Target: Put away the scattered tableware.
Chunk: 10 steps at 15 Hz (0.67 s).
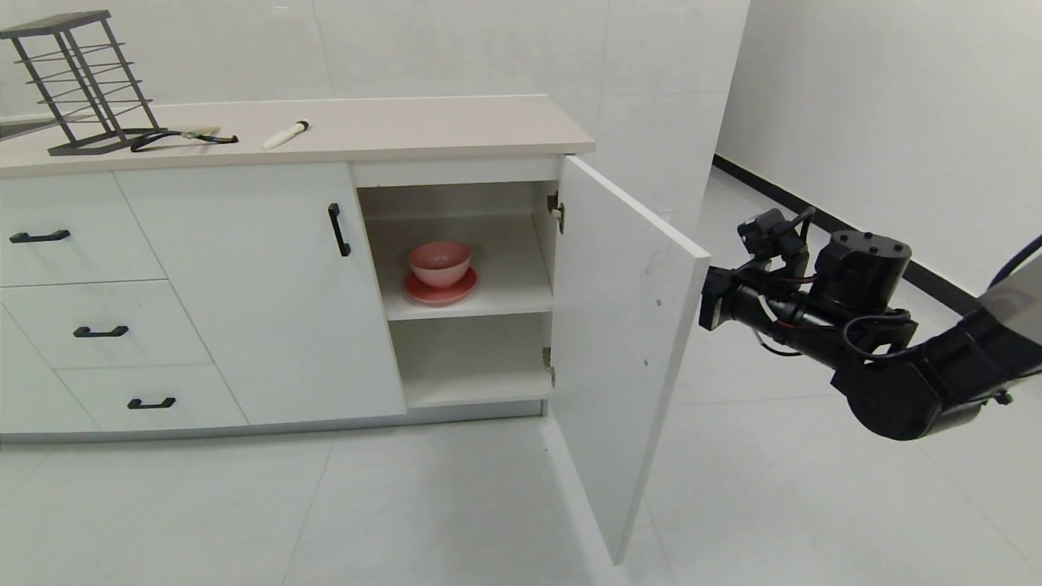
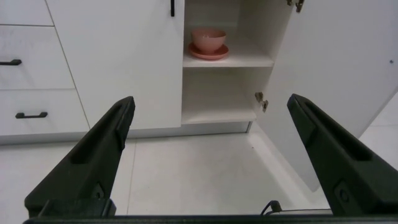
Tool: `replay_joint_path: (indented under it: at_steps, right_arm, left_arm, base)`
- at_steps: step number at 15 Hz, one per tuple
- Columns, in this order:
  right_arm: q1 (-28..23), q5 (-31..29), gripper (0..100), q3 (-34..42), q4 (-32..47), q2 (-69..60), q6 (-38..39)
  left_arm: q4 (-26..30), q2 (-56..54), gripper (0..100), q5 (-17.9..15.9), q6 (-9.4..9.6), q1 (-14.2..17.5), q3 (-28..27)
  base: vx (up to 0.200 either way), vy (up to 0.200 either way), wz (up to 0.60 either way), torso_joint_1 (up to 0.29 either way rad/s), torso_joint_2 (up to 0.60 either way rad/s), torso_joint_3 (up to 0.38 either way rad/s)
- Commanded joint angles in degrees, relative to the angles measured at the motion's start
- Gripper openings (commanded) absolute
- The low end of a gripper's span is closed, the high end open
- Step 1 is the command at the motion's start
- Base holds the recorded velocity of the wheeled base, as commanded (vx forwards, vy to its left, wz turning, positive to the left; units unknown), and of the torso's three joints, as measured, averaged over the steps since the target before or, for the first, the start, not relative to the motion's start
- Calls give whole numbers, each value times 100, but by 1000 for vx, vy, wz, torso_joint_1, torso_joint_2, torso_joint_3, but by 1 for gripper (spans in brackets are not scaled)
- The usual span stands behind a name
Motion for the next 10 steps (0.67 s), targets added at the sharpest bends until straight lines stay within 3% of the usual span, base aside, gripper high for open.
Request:
replay_joint_path:
  at_steps: [1,10]
  right_arm:
    - [209,1,0,8,-9,1,-3]
    - [903,1,0,211,-140,-70,-3]
  left_arm:
    - [-4,0,100,3,-13,1,0]
    - [-4,0,100,38,-22,1,0]
  base:
    - [0,0,0,0,0,0]
    - [0,0,0,0,0,0]
